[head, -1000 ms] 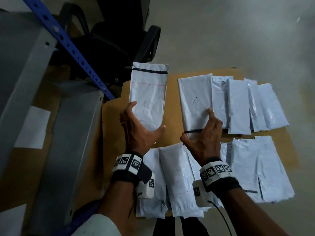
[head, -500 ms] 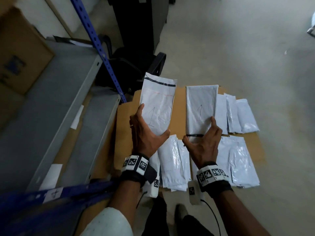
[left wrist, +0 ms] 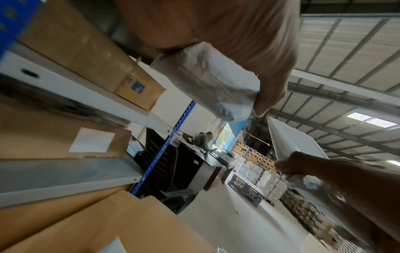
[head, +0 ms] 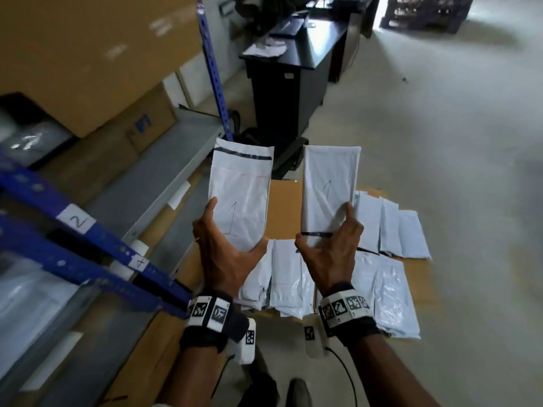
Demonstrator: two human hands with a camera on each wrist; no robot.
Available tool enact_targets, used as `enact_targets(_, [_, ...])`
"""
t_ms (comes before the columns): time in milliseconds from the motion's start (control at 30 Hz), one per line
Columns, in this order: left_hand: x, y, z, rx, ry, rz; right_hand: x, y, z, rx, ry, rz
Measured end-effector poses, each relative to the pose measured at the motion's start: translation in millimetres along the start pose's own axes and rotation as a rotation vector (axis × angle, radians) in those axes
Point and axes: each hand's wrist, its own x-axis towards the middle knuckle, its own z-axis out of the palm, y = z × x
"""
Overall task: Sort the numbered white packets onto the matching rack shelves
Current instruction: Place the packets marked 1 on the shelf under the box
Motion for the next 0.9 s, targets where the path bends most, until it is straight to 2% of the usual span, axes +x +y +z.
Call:
enact_targets(133, [-16.8, 4.5, -49.9, 0.018, 0.100, 0.004, -24.6, -30.3, -2.2, 0.068, -0.044, -0.083])
enact_targets(400, [-38.6, -6.4, -124.8, 0.060, 0.204, 0.018, -77.0, -71.7, 6.8, 0.120, -0.118, -0.206])
enact_targets(600, [-75.7, -17.3, -180.1, 0.083, 0.183, 0.003, -130.8, -92.4, 7.8, 0.129, -0.119, -0.212])
enact_targets(900, [-168.1, -60.9, -296.7, 0.178, 0.164, -0.062, -259.2, -126.7, 18.9, 0.142, -0.241, -0.177])
